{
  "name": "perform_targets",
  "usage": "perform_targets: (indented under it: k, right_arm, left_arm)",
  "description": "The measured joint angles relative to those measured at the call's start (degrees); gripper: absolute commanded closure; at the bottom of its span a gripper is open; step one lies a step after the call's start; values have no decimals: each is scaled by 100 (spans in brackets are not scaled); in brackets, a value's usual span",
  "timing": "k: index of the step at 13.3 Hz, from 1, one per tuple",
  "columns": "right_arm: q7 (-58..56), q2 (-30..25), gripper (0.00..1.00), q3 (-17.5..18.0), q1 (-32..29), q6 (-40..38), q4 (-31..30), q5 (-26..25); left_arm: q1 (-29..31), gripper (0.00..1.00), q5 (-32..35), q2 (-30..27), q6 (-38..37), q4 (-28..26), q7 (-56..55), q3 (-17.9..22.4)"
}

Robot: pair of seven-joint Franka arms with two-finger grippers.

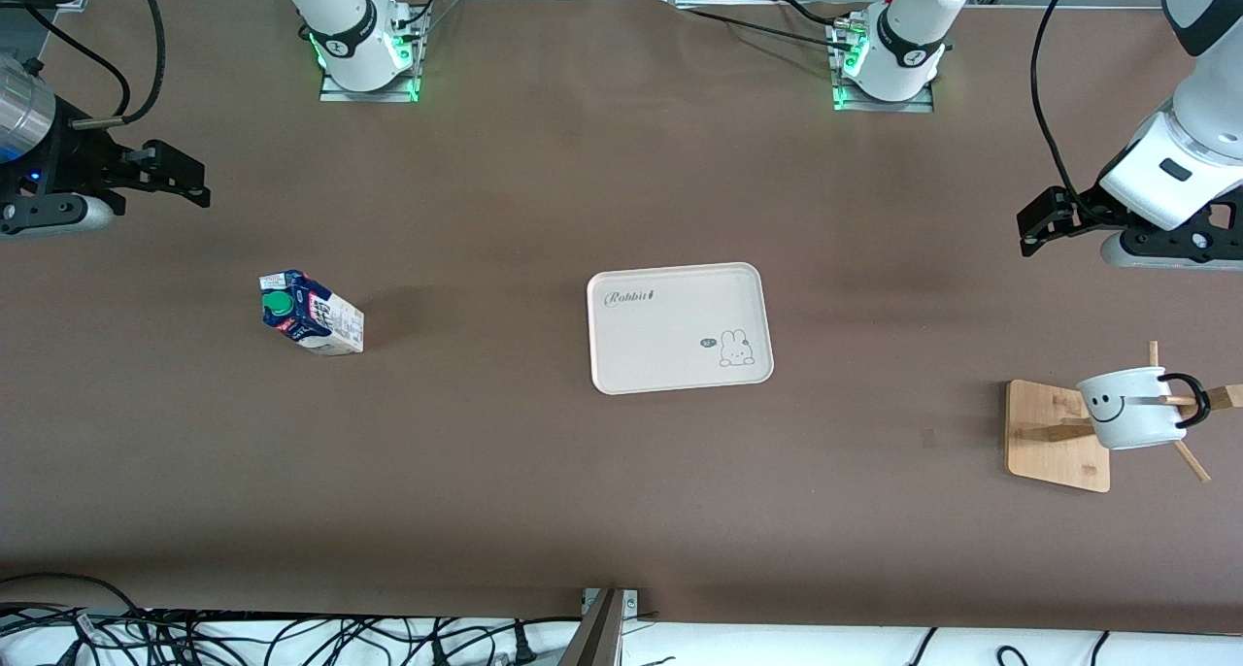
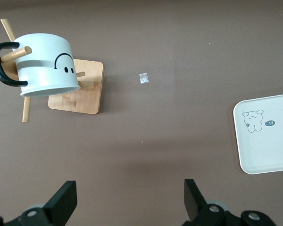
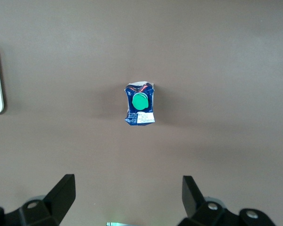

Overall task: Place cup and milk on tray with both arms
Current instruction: 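Reach the right gripper to the milk carton and grasp it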

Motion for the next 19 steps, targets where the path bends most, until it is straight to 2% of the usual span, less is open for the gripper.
perform_targets:
  k: [12,14,19]
  right_arm:
    - [7,163,0,4,-12,109,-173,-56]
    - [22,206,0,0,-22,503,-496,-57]
    - [48,300,0,-32,-46,2078,-1798,-56]
  left_arm:
    - [0,0,0,0,-106,0,0,0]
    - [0,0,0,0,-107,1,0,0]
    - [-6,0,0,0,-108,3,0,-6]
